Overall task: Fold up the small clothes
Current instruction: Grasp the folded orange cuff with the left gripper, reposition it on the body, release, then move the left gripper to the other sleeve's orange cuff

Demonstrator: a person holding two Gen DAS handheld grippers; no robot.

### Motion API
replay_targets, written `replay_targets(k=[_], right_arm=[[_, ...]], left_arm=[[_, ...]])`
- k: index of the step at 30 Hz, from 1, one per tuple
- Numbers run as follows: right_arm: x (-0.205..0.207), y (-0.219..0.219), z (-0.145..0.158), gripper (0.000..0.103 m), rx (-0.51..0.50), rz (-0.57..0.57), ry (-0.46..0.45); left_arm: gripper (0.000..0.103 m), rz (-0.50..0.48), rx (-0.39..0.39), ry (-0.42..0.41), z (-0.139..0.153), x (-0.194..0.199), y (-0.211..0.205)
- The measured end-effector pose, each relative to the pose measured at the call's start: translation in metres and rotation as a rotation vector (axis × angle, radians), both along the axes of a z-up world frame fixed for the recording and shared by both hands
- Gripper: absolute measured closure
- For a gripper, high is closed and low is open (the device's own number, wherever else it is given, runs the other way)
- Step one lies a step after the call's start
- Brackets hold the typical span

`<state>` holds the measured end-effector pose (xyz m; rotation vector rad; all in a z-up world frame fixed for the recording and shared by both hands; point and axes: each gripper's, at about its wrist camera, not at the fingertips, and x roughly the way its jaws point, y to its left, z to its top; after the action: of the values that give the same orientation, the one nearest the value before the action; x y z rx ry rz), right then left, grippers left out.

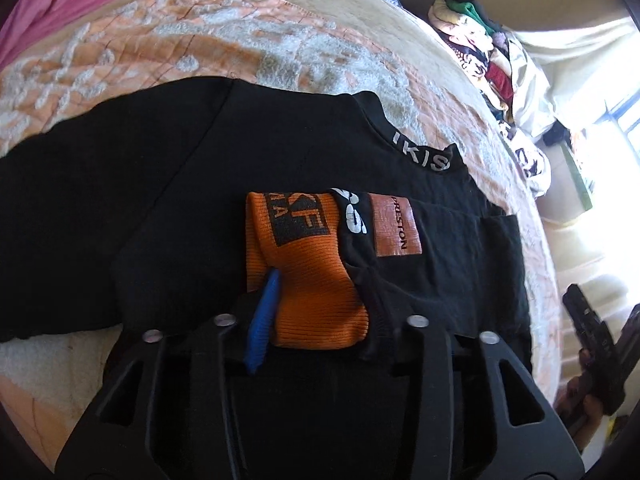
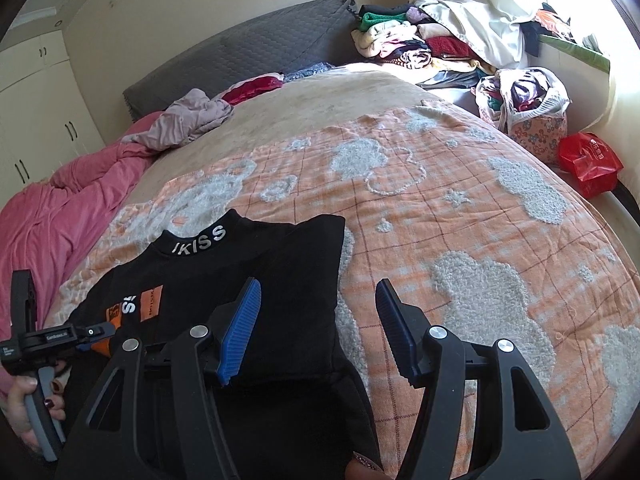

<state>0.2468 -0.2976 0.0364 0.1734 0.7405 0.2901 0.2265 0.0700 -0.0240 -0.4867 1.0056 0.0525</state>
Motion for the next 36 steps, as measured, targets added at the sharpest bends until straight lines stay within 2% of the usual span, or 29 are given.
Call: replay_targets(k=[1,2,5,7,13,15,17,19,21,23,26,29,31,33,36], right_arm=[[0.0,-0.001,0.0,0.045,0.001,-0.003,0.003],[0.0,-0.003,-0.001,0.045,0.004,-0.007,0.005],[0.001,-0.007,-0.001,0.045,0.01,-0.02,0.006],[0.001,-0.01,0.0,0.045,0.015,-0.026,0.005],[0.001,-0.006,-0.001,0.045,0.009,-0.017,0.007],[0.001,-0.002,-0.002,0.045,0.001,-0.005,0.011],[0.001,0.002,-0.003,0.045,-0.01,0.004,0.012],[0.0,0.007,-0.005,0.045,-0.016,0.023,0.014],[0.0,0.013,-0.005,0.045,-0.026,0.042,0.012],[-0.002,0.023,-0.007,0.045,-0.028,0.073,0.009],[-0.006,0.038,-0.009,0.045,-0.035,0.126,0.01],[-0.009,0.055,-0.012,0.045,-0.06,0.173,0.014],[-0.011,0.065,-0.015,0.045,-0.073,0.199,0.02],[-0.012,0.072,-0.019,0.045,-0.087,0.217,0.031],[-0.01,0.077,-0.027,0.041,-0.125,0.223,0.058]], left_arm=[[0.099,-0.014,0.01,-0.011,0.001,0.0,-0.004],[0.1,-0.017,-0.002,-0.018,0.002,0.0,-0.005],[0.1,-0.035,0.032,-0.058,0.015,-0.007,-0.007],[0.1,-0.044,0.022,-0.085,0.023,-0.016,-0.005],[0.099,-0.037,0.06,-0.089,0.027,-0.033,0.002],[0.092,-0.024,0.062,-0.072,0.024,-0.033,0.005],[0.091,0.008,0.058,-0.081,0.026,-0.034,0.01],[0.091,0.02,0.087,-0.111,0.033,-0.039,0.009],[0.09,0.011,0.12,-0.139,0.043,-0.039,0.002],[0.081,-0.028,0.136,-0.15,0.048,-0.036,-0.009],[0.078,-0.103,0.162,-0.121,0.045,-0.025,-0.029],[0.07,-0.141,0.195,-0.04,0.023,-0.014,-0.041],[0.068,-0.145,0.208,0.005,0.008,-0.009,-0.043],[0.068,-0.155,0.23,0.005,0.002,-0.008,-0.045],[0.06,-0.176,0.237,-0.002,0.001,-0.012,-0.047]])
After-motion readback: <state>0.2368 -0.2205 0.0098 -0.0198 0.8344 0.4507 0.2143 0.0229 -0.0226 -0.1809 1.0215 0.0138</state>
